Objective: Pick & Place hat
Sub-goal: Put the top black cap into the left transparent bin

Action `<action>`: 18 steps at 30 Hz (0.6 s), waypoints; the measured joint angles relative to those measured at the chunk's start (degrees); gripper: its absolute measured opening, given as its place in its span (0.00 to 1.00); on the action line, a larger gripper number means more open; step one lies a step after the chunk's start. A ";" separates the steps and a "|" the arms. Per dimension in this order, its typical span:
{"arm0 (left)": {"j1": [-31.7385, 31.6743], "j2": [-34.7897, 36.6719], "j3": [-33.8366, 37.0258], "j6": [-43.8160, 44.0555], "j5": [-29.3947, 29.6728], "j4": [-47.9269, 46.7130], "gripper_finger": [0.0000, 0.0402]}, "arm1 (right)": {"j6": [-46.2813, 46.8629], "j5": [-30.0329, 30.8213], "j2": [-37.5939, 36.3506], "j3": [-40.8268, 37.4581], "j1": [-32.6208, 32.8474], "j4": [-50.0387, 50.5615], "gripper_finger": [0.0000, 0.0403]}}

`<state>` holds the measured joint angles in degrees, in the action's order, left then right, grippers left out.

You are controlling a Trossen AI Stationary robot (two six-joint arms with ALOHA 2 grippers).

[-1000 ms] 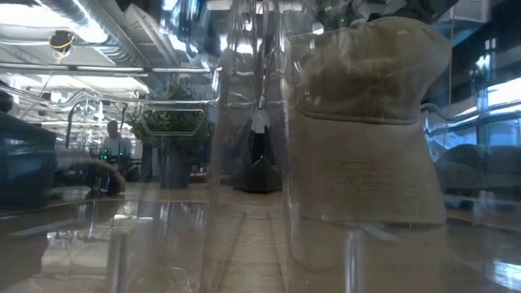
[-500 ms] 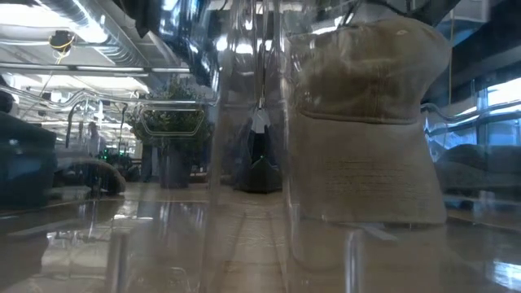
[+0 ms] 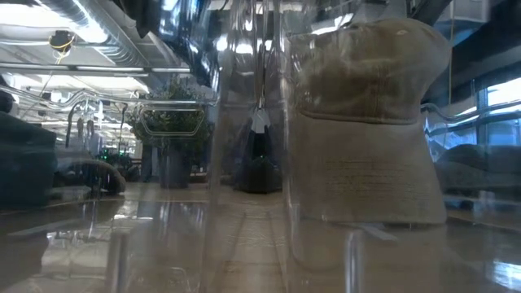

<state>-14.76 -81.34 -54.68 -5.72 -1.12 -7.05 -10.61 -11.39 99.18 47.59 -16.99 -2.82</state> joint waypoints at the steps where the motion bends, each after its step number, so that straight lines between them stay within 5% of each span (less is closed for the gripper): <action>1: 0.00 0.00 0.00 0.00 0.06 0.00 0.27 | 0.19 0.95 0.00 0.00 0.00 -0.27 0.47; 8: -0.02 0.00 0.00 -0.02 0.05 0.00 0.27 | 1.35 2.29 -0.22 0.14 -0.01 -1.19 0.07; 18: -0.02 0.94 0.02 -1.50 0.10 2.10 0.29 | 1.13 4.05 -10.80 8.46 -2.12 15.10 0.04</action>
<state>-14.79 -80.40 -54.66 -7.21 -1.02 -4.95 -9.48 -7.35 88.37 56.05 -19.11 12.28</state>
